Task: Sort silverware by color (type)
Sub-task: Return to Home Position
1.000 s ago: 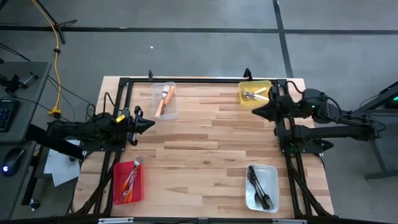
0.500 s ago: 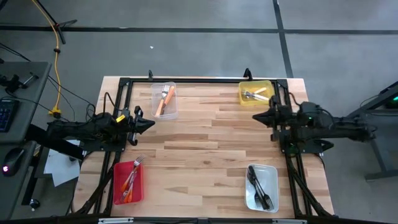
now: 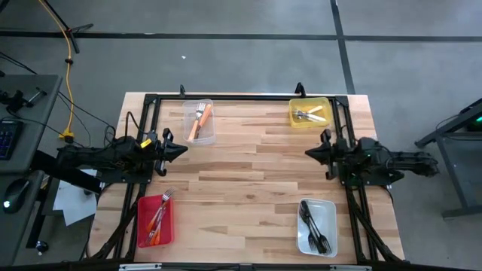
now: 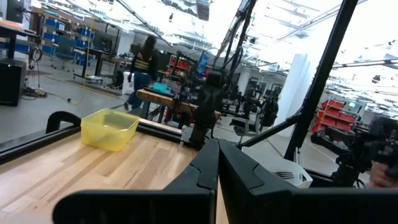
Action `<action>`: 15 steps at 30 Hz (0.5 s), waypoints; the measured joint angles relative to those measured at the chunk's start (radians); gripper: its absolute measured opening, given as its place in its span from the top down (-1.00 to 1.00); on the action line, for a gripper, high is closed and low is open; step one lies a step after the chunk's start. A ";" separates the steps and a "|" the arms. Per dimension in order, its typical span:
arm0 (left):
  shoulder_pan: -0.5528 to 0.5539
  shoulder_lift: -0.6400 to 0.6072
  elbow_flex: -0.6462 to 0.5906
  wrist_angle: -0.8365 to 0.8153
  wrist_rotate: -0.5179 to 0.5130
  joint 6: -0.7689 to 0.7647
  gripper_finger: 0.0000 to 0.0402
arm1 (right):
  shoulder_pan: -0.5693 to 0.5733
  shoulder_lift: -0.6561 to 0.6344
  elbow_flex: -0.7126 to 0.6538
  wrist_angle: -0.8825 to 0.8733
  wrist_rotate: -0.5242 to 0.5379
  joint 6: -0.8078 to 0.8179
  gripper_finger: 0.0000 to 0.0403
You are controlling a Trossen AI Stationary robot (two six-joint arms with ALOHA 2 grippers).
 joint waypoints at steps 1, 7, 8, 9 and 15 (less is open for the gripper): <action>0.000 0.000 0.000 0.000 0.000 0.000 1.00 | 0.005 0.000 -0.010 -0.011 0.010 0.000 1.00; 0.000 0.000 0.000 0.000 0.001 0.000 1.00 | 0.029 0.000 -0.010 -0.125 0.051 -0.062 1.00; 0.000 0.000 0.000 0.000 0.001 0.000 1.00 | 0.029 0.002 -0.010 -0.125 0.051 -0.067 1.00; 0.000 0.000 0.000 0.000 0.001 0.000 1.00 | 0.029 0.003 -0.010 -0.126 0.050 -0.066 1.00; 0.000 0.000 0.000 0.000 0.001 0.000 1.00 | 0.029 0.003 -0.010 -0.126 0.049 0.031 1.00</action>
